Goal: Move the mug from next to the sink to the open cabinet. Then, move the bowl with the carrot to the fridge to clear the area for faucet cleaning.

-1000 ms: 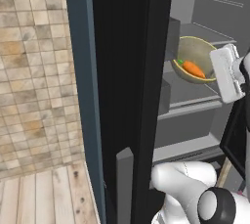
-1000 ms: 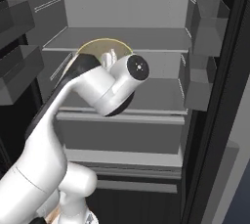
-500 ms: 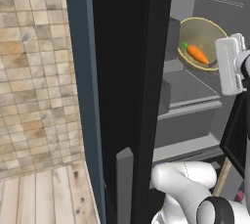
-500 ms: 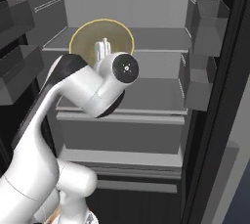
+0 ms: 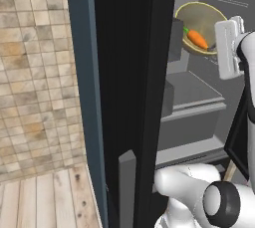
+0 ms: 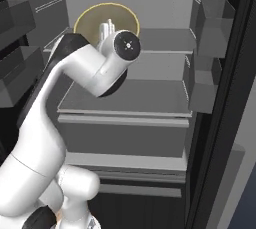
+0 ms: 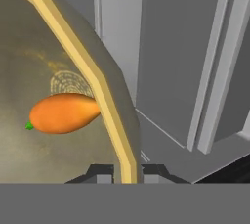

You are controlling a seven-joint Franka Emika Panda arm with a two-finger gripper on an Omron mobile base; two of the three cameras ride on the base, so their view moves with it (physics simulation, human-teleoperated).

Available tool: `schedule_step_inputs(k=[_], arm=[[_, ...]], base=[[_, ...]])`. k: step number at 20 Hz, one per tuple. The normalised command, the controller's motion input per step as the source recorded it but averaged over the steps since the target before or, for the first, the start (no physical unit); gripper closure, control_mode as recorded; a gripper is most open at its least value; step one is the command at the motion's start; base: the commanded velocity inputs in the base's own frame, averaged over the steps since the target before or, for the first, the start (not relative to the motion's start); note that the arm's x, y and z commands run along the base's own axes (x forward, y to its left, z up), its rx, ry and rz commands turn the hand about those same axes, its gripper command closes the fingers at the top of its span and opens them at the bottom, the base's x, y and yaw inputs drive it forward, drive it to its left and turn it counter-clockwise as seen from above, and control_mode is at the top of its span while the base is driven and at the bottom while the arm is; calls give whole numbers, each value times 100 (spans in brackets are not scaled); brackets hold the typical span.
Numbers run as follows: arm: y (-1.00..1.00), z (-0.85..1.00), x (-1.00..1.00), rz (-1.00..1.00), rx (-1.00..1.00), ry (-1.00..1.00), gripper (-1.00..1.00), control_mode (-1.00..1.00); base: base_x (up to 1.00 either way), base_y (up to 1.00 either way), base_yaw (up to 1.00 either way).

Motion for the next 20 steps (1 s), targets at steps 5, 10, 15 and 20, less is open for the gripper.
schedule_step_inputs(k=[5,10,15,20], arm=[[0,25,34,0,0,2,100,-100],[0,8,32,0,0,10,100,-100],[5,0,12,0,-2,5,100,-100],[0,0,34,0,0,0,100,-100]], base=[[0,0,0],[0,0,0],[0,0,0],[0,0,0]])
